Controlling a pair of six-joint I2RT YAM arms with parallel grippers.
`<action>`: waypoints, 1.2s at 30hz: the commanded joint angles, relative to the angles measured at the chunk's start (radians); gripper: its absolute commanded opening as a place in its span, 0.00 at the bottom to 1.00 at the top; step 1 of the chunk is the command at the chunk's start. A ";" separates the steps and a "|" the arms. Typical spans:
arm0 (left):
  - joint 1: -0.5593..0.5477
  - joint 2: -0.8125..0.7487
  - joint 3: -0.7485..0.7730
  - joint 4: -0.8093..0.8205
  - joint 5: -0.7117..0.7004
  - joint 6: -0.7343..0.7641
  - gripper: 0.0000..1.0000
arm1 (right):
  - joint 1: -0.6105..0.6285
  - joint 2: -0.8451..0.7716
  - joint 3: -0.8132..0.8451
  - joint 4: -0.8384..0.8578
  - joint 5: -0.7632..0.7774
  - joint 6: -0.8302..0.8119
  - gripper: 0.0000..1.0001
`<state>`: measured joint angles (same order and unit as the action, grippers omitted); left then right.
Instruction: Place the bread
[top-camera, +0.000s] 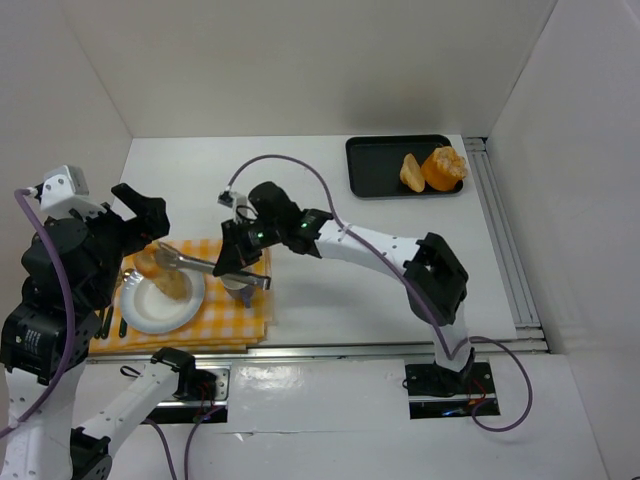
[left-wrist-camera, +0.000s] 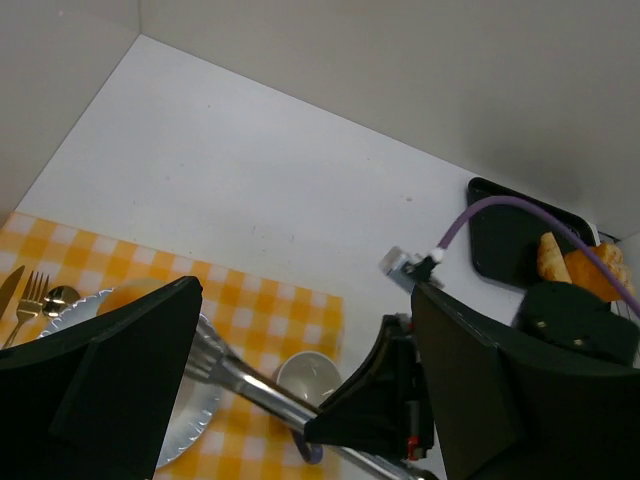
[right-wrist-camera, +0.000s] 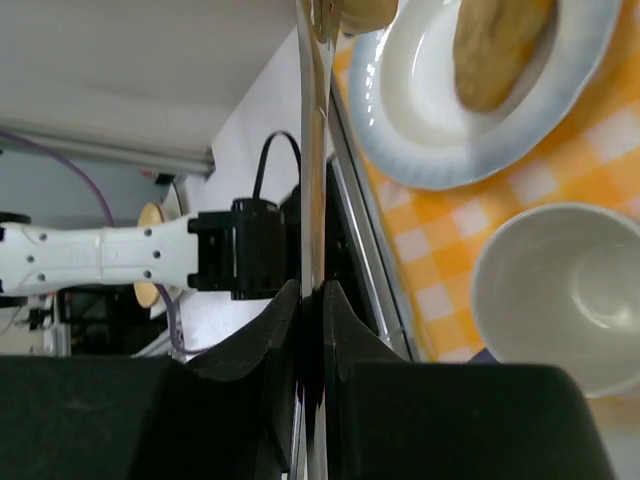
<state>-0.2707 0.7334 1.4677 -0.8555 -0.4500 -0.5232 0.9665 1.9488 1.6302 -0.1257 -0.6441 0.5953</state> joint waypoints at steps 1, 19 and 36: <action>0.005 -0.011 0.022 0.027 -0.018 0.015 0.99 | 0.044 0.053 0.075 -0.038 -0.042 -0.029 0.03; 0.005 -0.011 0.011 0.036 -0.009 0.006 0.99 | 0.064 0.088 0.168 -0.123 0.024 -0.083 0.51; 0.005 -0.011 0.011 0.036 0.010 0.006 0.99 | -0.146 -0.299 -0.168 -0.091 0.554 -0.104 0.51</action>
<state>-0.2707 0.7330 1.4677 -0.8558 -0.4473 -0.5243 0.8417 1.7729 1.5673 -0.2298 -0.3576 0.5171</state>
